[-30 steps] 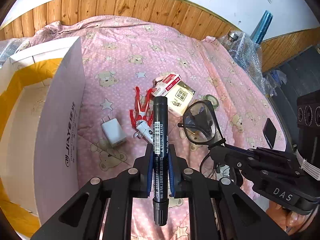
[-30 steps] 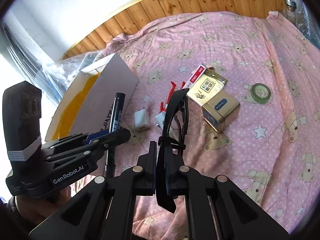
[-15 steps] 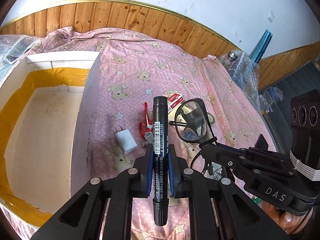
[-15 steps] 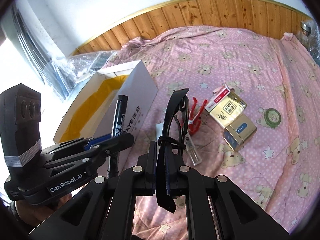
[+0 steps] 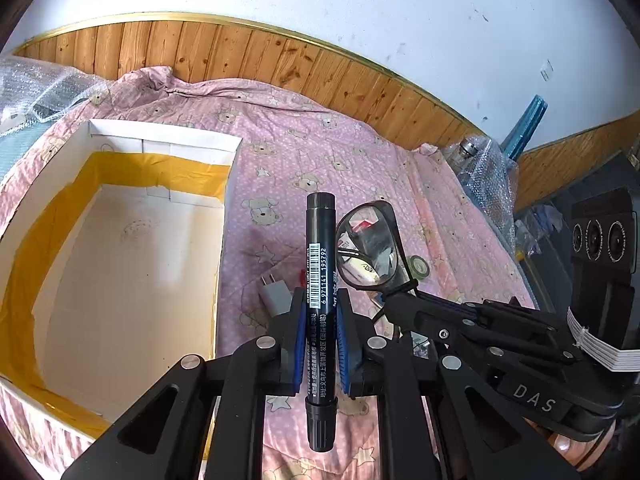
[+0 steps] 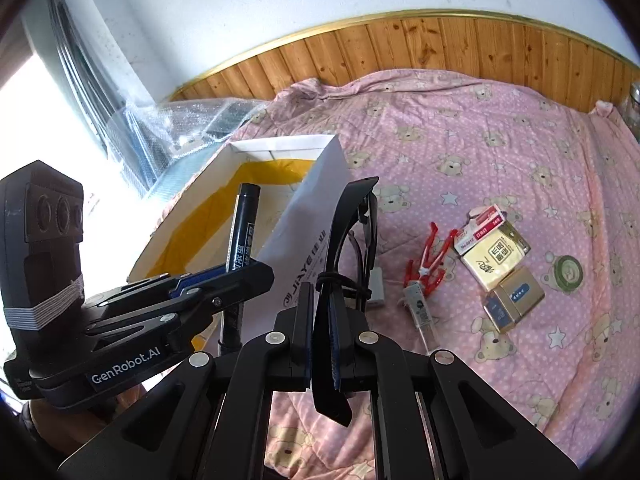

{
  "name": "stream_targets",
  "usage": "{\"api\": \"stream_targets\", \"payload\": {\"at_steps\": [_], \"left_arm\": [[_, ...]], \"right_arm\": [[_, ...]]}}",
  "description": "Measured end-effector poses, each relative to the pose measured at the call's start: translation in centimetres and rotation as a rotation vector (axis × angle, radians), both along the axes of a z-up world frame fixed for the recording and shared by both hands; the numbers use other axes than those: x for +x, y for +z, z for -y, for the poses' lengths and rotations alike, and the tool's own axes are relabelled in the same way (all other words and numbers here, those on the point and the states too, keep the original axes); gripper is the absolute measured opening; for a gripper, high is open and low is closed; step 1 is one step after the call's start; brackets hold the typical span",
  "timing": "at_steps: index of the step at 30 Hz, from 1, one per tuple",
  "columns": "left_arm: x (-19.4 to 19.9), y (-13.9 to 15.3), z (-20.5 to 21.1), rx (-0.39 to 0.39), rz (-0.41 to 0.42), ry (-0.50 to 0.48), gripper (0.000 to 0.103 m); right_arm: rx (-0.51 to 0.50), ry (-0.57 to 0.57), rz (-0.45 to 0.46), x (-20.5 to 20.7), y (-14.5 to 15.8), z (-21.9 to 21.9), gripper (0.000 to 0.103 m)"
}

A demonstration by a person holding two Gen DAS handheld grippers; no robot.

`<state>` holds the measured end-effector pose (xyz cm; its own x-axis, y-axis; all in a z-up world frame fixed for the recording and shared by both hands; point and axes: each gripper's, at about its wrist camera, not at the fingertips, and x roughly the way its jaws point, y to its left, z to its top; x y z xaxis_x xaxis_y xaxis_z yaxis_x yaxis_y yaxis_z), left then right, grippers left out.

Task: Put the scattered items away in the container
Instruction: 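Carry the marker and eyeglasses with both grippers over the white box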

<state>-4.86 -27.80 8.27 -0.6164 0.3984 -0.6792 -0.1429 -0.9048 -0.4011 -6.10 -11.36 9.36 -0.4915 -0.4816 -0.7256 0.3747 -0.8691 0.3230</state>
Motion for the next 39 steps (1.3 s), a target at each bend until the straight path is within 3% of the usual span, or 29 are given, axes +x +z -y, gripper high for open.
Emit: {"api": "stream_targets", "payload": {"at_steps": [26,39], "left_arm": [[0.5,1.1,9.7,0.041,-0.03,0.189,0.014],[-0.7,-1.2,13.2,0.029,0.027,0.272,0.014]], "right_arm": [[-0.004,0.173,-0.072,-2.3,3.6,9.9,0.008],[0.003,0.207,-0.027,-4.3,1.7,13.5,0.008]]}}
